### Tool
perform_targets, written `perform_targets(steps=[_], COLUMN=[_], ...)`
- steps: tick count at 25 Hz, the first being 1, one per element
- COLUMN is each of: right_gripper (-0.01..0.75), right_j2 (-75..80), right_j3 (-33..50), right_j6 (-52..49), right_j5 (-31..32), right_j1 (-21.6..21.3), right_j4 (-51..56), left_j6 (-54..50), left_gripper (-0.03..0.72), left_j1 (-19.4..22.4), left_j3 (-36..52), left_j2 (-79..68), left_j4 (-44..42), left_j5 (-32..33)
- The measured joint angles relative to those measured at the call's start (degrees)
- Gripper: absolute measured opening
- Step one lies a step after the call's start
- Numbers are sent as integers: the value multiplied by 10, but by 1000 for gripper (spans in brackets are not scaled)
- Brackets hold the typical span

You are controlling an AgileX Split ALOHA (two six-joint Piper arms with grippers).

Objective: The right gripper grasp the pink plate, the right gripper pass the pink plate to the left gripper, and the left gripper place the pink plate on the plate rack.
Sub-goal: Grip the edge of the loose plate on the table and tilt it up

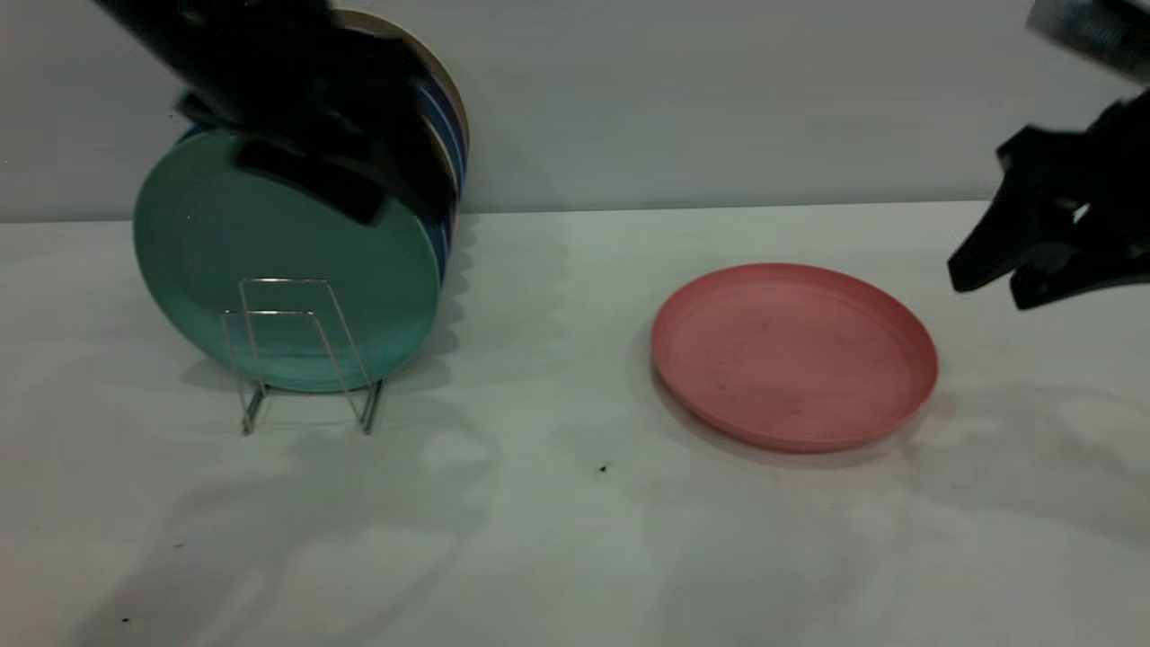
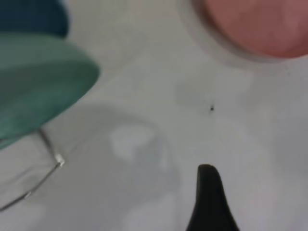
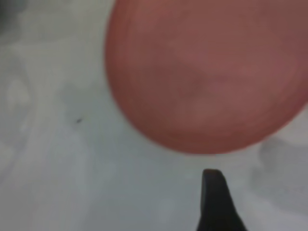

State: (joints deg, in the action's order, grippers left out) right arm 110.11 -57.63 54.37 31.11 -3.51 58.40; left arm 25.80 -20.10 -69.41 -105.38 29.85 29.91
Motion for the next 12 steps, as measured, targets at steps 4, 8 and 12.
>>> perform_targets(steps=[4, 8, 12], right_gripper=[481, 481, 481], right_j2=[92, 169, 232], right_j3=[-63, -121, -169], right_j6=[0, 0, 12], right_j5=[29, 62, 102], right_j1=[-33, -55, -60], right_j4=[6, 16, 34], left_j6=[0, 0, 0], left_gripper=[530, 530, 530], left_j1=[-19, -22, -22], left_j3=[-9, -9, -12], left_j2=[-30, -37, -37], left_j4=[3, 11, 15], left_j5=[-10, -12, -14])
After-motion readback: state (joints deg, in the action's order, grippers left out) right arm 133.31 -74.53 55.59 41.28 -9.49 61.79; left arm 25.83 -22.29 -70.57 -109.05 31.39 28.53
